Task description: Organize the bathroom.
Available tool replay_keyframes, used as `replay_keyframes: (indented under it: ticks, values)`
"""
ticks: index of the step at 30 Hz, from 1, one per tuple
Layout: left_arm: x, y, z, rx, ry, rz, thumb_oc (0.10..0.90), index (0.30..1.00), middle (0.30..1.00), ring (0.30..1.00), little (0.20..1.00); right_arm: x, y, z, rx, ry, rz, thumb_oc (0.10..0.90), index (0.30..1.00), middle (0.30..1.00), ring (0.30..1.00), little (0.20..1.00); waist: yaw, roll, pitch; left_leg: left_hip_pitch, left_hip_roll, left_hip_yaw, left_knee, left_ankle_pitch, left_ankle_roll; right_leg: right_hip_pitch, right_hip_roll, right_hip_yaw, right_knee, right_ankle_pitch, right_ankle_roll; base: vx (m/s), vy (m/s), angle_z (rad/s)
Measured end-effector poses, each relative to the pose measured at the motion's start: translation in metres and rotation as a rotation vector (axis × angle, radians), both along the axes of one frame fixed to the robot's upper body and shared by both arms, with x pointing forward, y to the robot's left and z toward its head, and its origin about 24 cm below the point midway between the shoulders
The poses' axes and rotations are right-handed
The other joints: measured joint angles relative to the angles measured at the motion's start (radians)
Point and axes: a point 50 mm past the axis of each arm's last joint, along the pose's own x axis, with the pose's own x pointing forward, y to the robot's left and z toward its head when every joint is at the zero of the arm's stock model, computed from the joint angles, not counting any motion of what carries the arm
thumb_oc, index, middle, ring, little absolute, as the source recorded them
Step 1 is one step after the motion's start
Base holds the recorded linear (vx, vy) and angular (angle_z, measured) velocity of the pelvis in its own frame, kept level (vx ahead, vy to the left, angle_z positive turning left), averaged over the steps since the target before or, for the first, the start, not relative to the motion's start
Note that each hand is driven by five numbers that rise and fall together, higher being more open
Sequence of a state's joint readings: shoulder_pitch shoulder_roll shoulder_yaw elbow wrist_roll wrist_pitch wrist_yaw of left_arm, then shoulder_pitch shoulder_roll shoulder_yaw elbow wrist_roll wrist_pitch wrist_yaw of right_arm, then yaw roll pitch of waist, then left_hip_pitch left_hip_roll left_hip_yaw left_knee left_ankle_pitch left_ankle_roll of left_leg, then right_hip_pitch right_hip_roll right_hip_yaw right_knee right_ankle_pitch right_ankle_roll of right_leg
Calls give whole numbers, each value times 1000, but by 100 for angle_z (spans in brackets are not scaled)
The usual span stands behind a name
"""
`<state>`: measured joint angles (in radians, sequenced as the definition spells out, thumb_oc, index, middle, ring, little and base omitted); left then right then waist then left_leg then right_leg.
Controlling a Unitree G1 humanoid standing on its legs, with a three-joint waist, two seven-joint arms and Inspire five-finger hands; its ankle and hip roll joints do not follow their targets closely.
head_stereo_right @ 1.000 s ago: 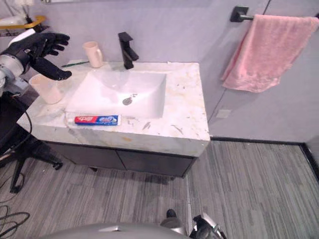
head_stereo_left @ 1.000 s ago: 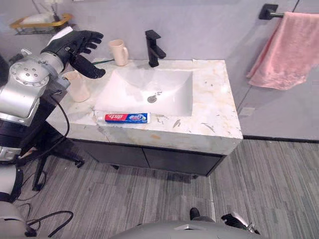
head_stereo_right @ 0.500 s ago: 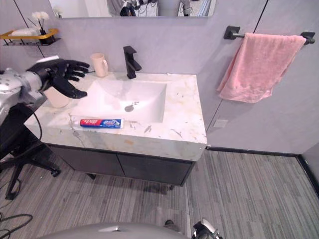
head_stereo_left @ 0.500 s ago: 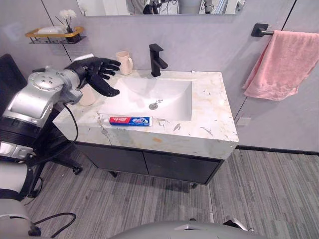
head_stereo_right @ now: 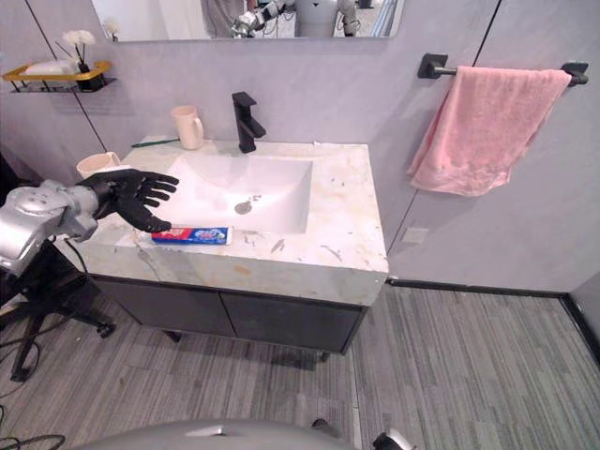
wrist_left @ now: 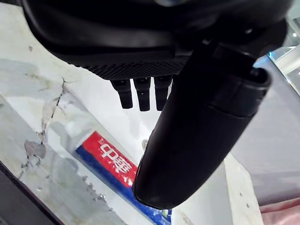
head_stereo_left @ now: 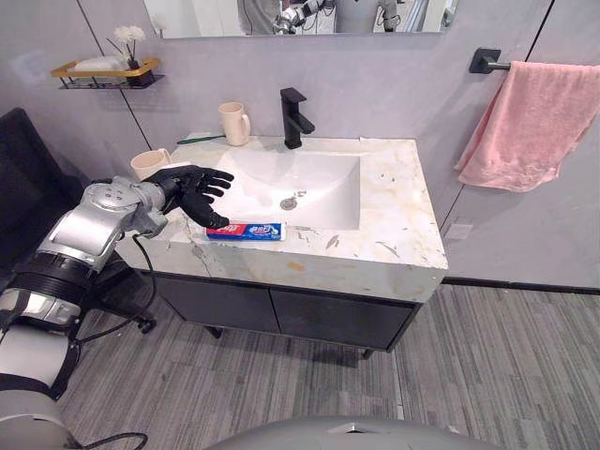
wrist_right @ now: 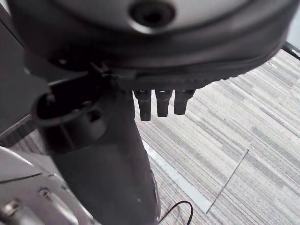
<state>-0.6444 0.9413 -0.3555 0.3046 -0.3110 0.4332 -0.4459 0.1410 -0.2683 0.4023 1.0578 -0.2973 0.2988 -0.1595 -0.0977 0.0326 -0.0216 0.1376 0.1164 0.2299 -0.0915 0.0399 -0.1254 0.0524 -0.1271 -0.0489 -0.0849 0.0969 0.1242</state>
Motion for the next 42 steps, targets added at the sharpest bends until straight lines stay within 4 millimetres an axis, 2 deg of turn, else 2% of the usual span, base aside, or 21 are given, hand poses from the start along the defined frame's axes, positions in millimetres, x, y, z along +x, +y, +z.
replay_keyframes:
  ticks: [11, 18, 23, 31, 36, 42]
  values:
    - [0, 1, 2, 50, -15, -7, 800, 900, 900, 900, 900, -1, -1, 0, -5, 4, -1, 800, 900, 900, 900, 900, 6, 0, 0, -8, -1, -2, 0, 1, 1, -7, -4, -2, 0, 0, 0, 3, -1, 0]
    - [-1, 5, 3, 100, -4, -11, 800, 900, 900, 900, 900, -1, -1, 0, -12, 0, -2, 800, 900, 900, 900, 900, -10, 6, 6, -9, -1, 0, 0, 0, 1, -9, -6, -1, 0, 0, 0, 0, 0, 0]
    - [1, 3, 5, 140, 6, -31, 800, 900, 900, 900, 900, -3, -3, 0, -25, -2, -11, 800, 900, 900, 900, 900, -17, 20, 17, -9, -1, 0, 0, 0, 1, -9, -8, 0, 0, 0, 1, 0, 0, 0]
    - [6, 4, 14, 160, 7, -30, 800, 900, 900, 900, 900, -4, -10, 2, -71, 2, -35, 800, 900, 900, 900, 900, -31, 59, 47, -9, -4, 9, 0, 0, 1, -14, -9, 7, 0, 2, 4, -6, 8, -2]
    - [8, 4, 19, 184, 16, -48, 800, 900, 900, 900, 900, -8, -17, 3, -115, 13, -91, 800, 900, 900, 900, 900, -40, 62, 52, -9, -3, 9, 0, 0, 1, -13, -9, 7, 0, 2, 4, 0, 0, 0]
    - [8, 0, 16, 207, 79, -98, 800, 900, 900, 900, 900, -12, -24, 4, -154, 22, -156, 800, 900, 900, 900, 900, -42, 63, 53, -8, -3, 10, 0, 0, 1, -13, -8, 8, 0, 3, 4, 0, 0, 0]
